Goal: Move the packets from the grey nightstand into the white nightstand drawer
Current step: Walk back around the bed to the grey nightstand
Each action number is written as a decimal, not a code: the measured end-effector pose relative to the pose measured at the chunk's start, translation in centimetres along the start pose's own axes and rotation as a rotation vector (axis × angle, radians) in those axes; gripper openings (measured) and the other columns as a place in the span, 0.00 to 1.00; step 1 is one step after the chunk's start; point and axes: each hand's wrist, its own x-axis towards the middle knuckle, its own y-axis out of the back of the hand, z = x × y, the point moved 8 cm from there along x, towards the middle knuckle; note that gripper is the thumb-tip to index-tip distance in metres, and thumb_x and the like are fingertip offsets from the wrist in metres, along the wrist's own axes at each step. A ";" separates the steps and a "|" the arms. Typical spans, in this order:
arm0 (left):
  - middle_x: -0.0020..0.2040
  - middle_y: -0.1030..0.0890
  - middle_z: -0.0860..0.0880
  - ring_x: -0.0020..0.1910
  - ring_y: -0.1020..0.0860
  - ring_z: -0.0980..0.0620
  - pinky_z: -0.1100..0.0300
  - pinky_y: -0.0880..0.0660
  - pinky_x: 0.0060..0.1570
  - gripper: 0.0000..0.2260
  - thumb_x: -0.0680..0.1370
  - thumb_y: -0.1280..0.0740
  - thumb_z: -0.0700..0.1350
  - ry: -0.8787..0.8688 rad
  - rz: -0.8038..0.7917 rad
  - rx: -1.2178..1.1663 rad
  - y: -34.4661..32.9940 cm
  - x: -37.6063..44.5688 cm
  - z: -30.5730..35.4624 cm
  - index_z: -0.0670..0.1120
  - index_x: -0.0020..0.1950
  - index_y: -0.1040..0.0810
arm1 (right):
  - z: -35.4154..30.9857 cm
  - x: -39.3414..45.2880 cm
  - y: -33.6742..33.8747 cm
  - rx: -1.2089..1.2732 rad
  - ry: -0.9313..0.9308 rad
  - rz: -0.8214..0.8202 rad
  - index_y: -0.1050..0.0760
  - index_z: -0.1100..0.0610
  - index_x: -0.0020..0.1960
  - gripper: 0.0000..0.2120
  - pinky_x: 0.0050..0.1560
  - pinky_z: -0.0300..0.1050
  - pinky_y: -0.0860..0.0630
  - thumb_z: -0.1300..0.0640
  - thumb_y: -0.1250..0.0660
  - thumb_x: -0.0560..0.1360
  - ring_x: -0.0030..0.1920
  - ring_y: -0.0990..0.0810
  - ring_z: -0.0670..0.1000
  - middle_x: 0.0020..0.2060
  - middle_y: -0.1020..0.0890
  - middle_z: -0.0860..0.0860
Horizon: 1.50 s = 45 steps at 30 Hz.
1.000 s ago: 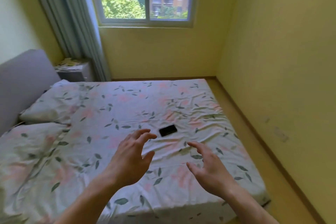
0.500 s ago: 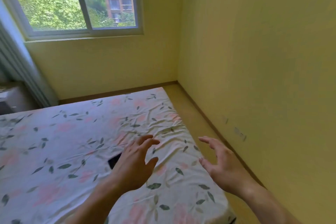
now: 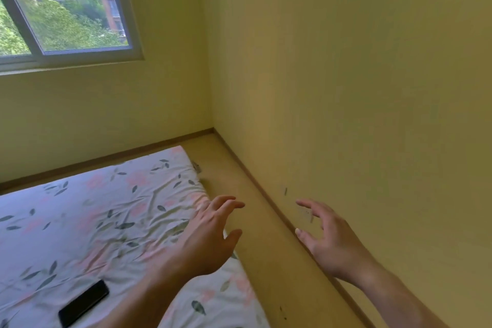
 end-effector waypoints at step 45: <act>0.79 0.42 0.64 0.77 0.41 0.58 0.57 0.42 0.76 0.26 0.80 0.35 0.59 0.656 0.387 0.060 13.5 49.6 -26.6 0.64 0.77 0.38 | -12.9 75.1 -5.4 -0.084 0.628 -0.544 0.38 0.38 0.76 0.30 0.78 0.45 0.42 0.47 0.29 0.78 0.77 0.41 0.39 0.77 0.40 0.34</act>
